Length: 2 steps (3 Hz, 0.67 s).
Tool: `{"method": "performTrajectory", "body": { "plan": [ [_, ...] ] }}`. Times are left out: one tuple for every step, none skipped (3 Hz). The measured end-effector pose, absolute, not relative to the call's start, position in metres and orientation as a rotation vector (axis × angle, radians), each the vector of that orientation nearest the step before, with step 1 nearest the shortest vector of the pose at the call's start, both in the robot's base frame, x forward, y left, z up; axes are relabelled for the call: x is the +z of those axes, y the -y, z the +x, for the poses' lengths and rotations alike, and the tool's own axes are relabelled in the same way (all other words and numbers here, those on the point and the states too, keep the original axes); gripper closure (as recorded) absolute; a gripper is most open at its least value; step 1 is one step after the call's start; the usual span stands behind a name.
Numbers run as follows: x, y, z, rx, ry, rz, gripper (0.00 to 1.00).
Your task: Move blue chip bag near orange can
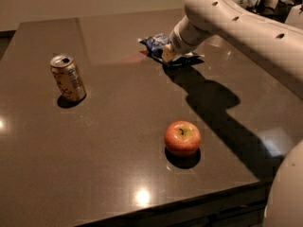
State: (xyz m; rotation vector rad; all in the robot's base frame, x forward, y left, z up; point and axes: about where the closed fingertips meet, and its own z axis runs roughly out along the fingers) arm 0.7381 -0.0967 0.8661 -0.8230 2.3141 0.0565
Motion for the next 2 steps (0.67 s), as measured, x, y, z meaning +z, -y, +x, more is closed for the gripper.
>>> {"method": "performTrajectory", "body": {
  "plan": [
    [0.873, 0.087, 0.730, 0.069, -2.283, -0.852, 0.80],
    [0.883, 0.063, 0.704, 0.144, -2.219, -0.921, 1.00]
  ]
}}
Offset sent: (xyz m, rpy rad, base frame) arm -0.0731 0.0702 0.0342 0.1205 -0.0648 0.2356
